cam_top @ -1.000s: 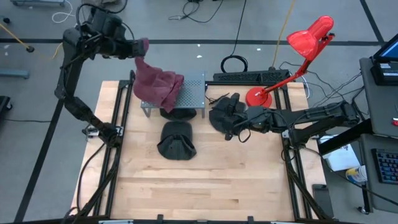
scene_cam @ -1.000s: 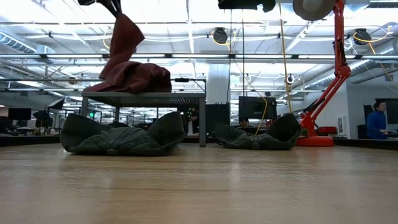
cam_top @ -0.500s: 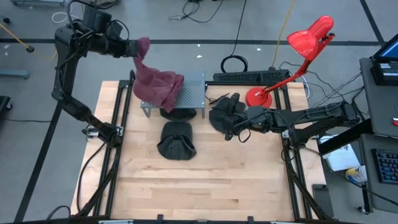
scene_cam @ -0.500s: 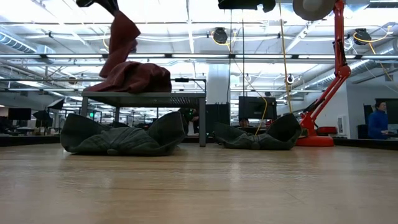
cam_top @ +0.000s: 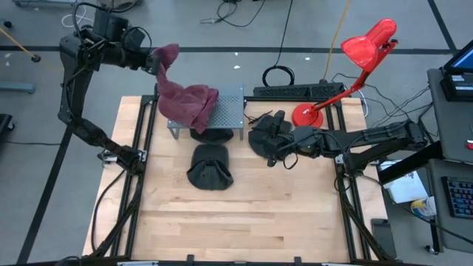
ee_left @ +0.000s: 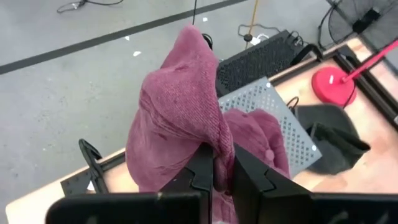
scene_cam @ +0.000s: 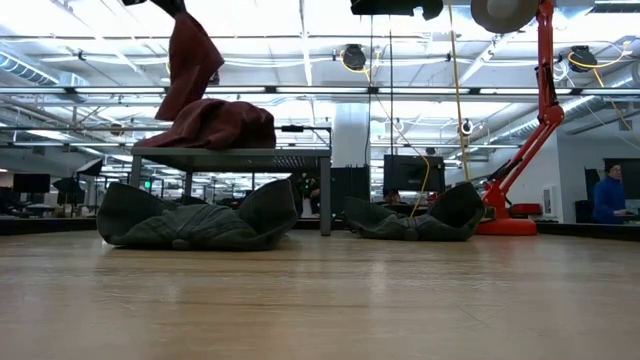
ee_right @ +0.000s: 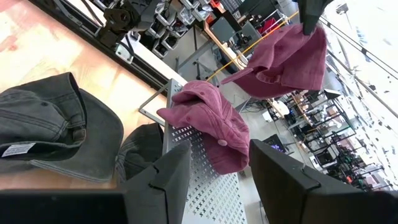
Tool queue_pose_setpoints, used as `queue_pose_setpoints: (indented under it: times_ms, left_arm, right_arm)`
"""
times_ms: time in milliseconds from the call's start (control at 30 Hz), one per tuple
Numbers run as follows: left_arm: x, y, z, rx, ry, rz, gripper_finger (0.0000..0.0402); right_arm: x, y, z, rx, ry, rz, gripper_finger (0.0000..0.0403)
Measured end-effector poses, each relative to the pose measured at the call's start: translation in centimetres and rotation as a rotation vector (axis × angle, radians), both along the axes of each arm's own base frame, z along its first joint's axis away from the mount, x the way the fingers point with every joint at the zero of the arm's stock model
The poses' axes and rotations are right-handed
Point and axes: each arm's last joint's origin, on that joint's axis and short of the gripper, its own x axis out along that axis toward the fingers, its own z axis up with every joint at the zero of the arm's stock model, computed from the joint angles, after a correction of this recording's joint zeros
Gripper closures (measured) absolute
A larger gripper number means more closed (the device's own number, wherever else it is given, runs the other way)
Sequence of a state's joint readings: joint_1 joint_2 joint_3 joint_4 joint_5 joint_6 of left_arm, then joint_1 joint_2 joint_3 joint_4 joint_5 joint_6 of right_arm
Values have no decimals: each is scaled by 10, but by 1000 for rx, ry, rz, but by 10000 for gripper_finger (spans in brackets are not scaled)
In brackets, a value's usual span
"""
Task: Pick & Place hat
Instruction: Stack the red cap on top of the red cap on the shelf
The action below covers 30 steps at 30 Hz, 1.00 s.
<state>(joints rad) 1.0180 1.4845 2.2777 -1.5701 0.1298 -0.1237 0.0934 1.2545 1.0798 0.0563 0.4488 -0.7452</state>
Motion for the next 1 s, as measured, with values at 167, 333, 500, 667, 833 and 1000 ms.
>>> queue_pose_setpoints:
  times_ms: [167,333,500,667,833,1000]
  left_arm:
    - [-1,-8,-11,-11,59,-27,375]
    - [0,-10,-30,-84,107,-7,375]
    - [8,-6,-48,-145,161,44,375]
    - [20,-3,-60,-196,188,84,375]
    - [35,-4,-66,-243,176,123,375]
    - [49,-3,-71,-271,177,186,375]
  right_arm:
    - [0,0,0,0,0,1,247]
    - [0,0,0,1,0,3,247]
    - [0,0,0,1,0,3,247]
    - [0,0,0,4,-1,3,247]
    - [0,0,0,3,-1,3,247]
    - [0,0,0,2,0,4,247]
